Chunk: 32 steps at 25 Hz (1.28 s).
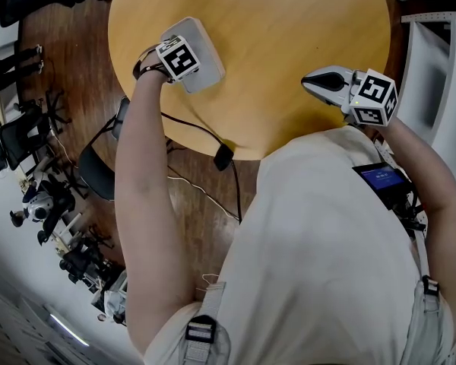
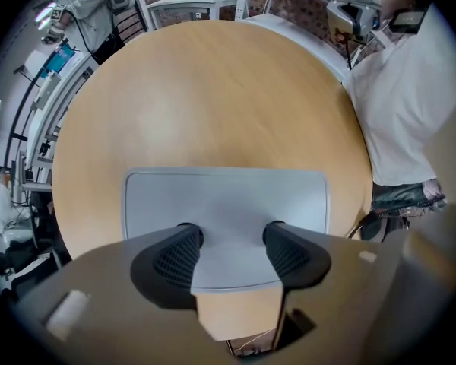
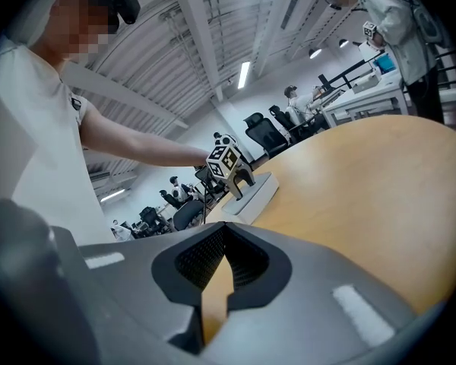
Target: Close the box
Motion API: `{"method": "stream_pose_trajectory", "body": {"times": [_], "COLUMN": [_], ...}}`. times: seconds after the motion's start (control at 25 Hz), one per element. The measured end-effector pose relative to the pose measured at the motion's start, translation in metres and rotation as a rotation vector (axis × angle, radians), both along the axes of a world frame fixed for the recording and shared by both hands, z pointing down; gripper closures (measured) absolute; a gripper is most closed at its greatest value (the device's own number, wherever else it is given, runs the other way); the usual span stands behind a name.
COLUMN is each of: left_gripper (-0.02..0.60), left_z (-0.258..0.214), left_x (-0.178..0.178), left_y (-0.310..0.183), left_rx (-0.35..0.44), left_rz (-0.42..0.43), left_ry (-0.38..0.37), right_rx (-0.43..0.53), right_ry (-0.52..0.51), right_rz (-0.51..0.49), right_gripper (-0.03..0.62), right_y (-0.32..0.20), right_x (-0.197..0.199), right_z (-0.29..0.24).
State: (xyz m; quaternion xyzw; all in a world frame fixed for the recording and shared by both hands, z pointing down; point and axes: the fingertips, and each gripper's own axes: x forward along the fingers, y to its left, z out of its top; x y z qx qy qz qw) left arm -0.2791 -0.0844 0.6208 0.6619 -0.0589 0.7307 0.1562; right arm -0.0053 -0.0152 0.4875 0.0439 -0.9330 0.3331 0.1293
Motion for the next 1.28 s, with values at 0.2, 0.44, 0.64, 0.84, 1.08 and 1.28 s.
{"method": "stream_pose_trajectory", "body": {"times": [0.2,0.44,0.64,0.84,1.08,1.28], "left_gripper": [0.305,0.305,0.305,0.305,0.304,0.304], "left_z": [-0.003,-0.003,-0.005,-0.006,-0.006,-0.006], "left_x": [-0.01,-0.014,-0.006,0.0,-0.003,-0.001], "left_y": [-0.004,-0.004,-0.001,-0.003,-0.002,-0.005], "left_rx": [-0.02,-0.021,-0.02,-0.026,-0.017,0.006], "left_rz": [-0.009,-0.004,0.012,0.016,0.01,0.003], "left_ry": [-0.034,-0.028,-0.026,-0.023,-0.01,0.013], "right_rx": [-0.005,-0.008,-0.012,-0.015,-0.017,-0.02], "right_ry": [-0.003,-0.003,0.0,-0.001,0.005,0.016], "right_rz": [0.007,-0.002,-0.003,-0.01,-0.01,-0.014], "right_gripper": [0.595,0.595,0.595,0.595,0.595,0.595], "right_y": [0.0,-0.001,0.0,0.0,0.0,-0.002], "right_x": [0.0,-0.006,-0.008,-0.011,-0.013,-0.009], "right_z": [0.003,0.002,0.002,0.001,0.002,0.005]}}
